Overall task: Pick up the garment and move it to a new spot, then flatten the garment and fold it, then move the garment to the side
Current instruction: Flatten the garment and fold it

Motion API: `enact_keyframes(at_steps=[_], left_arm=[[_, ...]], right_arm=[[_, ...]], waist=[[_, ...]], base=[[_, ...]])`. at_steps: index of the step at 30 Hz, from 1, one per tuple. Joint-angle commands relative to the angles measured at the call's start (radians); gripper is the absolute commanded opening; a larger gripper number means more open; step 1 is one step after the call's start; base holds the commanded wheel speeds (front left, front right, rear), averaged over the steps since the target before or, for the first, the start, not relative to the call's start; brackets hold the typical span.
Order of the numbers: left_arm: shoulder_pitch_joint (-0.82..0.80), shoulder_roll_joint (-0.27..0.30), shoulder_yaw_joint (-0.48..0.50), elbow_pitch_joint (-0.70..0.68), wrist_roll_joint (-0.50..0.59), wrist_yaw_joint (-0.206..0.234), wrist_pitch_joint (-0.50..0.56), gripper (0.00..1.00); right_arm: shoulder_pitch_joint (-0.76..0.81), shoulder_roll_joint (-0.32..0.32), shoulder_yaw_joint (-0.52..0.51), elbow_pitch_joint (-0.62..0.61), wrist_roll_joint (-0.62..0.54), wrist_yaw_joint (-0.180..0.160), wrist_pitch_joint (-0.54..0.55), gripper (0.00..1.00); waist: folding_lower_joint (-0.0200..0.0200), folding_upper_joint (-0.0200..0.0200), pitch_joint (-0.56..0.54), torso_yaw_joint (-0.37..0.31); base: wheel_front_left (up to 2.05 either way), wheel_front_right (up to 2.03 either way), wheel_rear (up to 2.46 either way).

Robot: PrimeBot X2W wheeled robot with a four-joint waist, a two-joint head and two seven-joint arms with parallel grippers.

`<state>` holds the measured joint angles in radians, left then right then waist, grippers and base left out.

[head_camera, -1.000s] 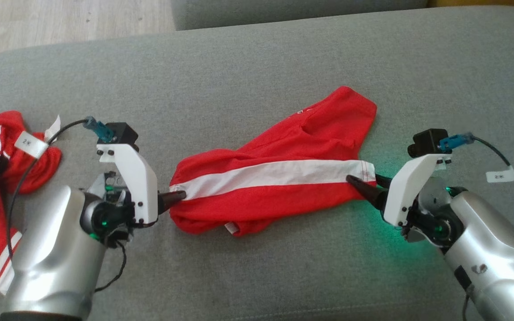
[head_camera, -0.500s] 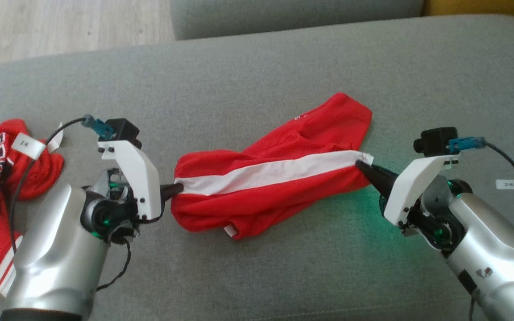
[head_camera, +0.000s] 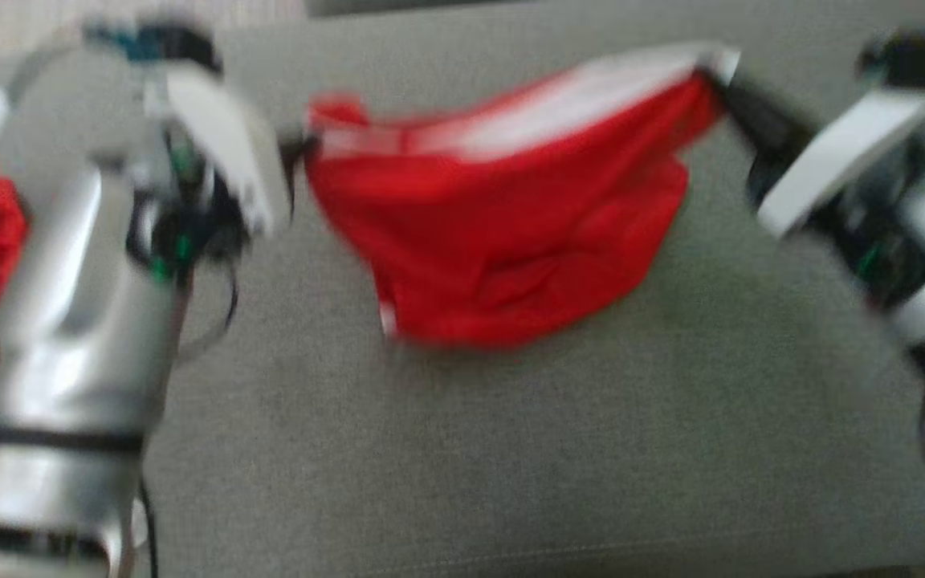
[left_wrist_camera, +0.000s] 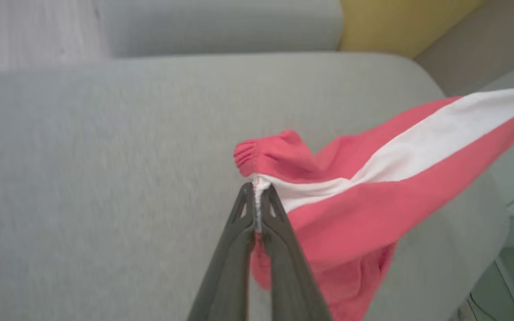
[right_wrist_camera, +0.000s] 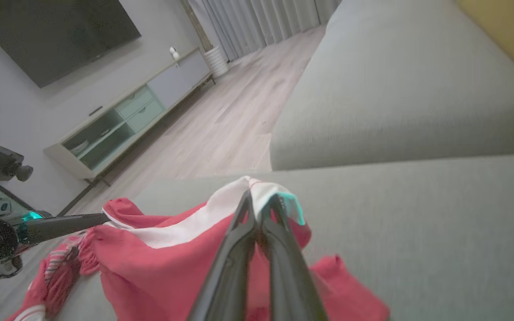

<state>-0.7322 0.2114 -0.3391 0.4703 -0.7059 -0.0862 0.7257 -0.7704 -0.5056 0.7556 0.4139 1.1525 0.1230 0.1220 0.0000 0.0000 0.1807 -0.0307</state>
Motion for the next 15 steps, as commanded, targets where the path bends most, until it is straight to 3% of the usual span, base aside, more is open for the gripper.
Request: enact_keyframes(at_steps=[1,7,15], left_arm=[[-0.152,0.006,0.040,-0.014,0.026,0.022,-0.030,0.00],[-0.460,-0.048,0.042,0.130,0.084,0.068,-0.097,0.00],[-0.829,-0.099,0.072,0.325,0.119,0.087,-0.282,0.00]], right_arm=[[-0.091,-0.040,-0.006,-0.029,0.029,0.008,0.000,0.00],[-0.344,-0.088,-0.012,0.007,0.121,0.008,0.029,0.00],[-0.705,-0.176,0.000,0.044,0.108,0.008,-0.050,0.00]], waist=[[0.0000,0.0000,0.090,0.007],[0.0000,0.0000,0.211,0.008],[0.0000,0.0000,0.293,0.013]], base=[[0.00,0.00,0.00],[0.00,0.00,0.00],[0.00,0.00,0.00]])
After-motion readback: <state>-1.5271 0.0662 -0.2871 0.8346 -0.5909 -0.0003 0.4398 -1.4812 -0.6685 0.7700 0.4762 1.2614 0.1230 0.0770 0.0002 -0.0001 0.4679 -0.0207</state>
